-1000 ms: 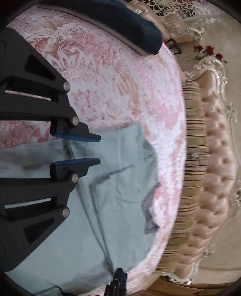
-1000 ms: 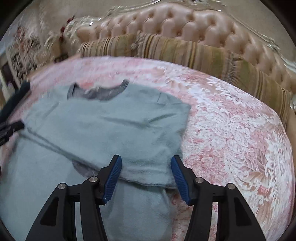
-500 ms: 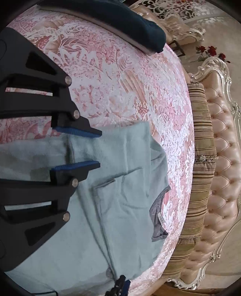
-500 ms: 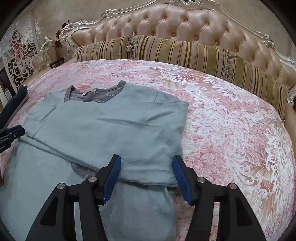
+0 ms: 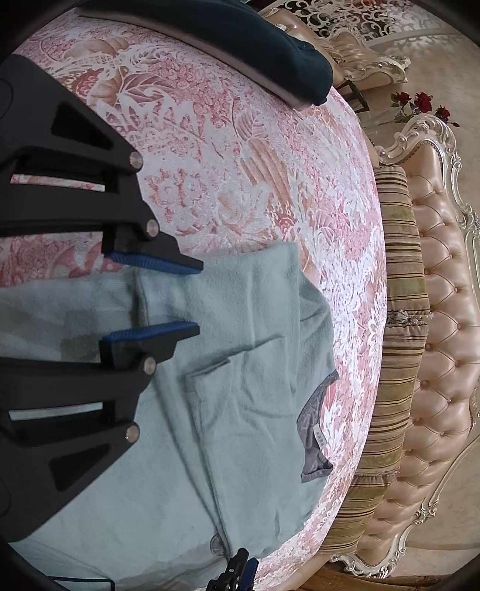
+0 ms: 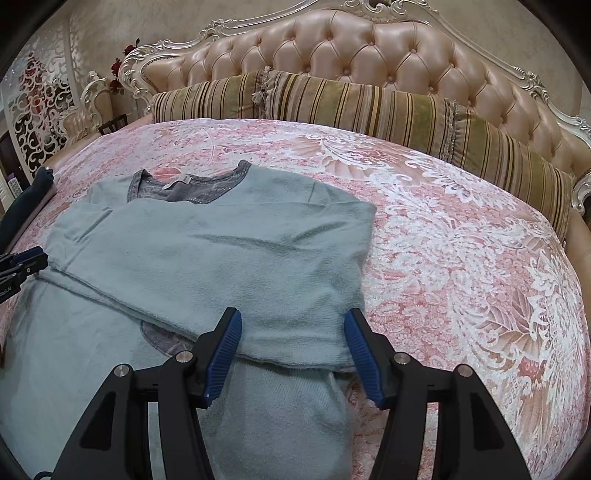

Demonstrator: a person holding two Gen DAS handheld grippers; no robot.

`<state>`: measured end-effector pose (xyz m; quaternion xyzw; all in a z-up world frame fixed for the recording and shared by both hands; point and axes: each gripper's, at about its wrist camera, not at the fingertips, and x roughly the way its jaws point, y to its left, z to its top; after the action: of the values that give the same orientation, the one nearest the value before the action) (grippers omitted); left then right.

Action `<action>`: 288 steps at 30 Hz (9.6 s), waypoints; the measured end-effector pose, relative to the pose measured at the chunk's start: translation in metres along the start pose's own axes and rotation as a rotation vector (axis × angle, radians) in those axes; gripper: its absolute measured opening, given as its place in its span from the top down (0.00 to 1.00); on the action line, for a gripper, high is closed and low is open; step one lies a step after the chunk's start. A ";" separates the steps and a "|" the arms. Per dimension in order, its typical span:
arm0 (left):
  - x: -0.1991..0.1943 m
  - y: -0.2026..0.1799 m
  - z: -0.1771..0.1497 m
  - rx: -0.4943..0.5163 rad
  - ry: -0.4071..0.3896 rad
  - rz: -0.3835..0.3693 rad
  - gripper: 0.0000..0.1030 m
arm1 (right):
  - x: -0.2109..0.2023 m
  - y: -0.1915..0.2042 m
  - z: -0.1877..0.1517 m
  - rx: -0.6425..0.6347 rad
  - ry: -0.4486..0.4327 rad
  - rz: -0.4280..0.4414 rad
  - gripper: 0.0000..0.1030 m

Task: Fold clothes

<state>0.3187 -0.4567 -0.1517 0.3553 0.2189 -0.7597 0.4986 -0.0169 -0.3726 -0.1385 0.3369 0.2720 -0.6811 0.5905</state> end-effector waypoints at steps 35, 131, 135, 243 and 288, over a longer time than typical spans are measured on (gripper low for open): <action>0.015 -0.018 0.048 0.077 0.037 -0.083 0.66 | 0.008 -0.025 0.032 -0.002 0.030 -0.029 0.42; -0.194 0.029 -0.231 -0.081 -0.042 -0.233 0.63 | -0.200 0.046 -0.227 0.040 0.055 -0.031 0.96; -0.195 0.028 -0.233 -0.078 -0.031 -0.253 0.63 | -0.204 0.046 -0.228 0.037 0.052 -0.031 0.95; -0.189 0.043 -0.115 -0.163 -0.127 -0.489 0.95 | -0.209 -0.013 -0.133 0.196 -0.086 0.275 0.92; -0.079 0.042 0.031 -0.141 -0.093 -0.451 0.95 | -0.145 -0.001 -0.098 0.305 0.015 0.439 0.94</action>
<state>0.3670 -0.4473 -0.0710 0.2266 0.3220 -0.8502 0.3495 0.0065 -0.2069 -0.0865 0.4778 0.0908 -0.5673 0.6646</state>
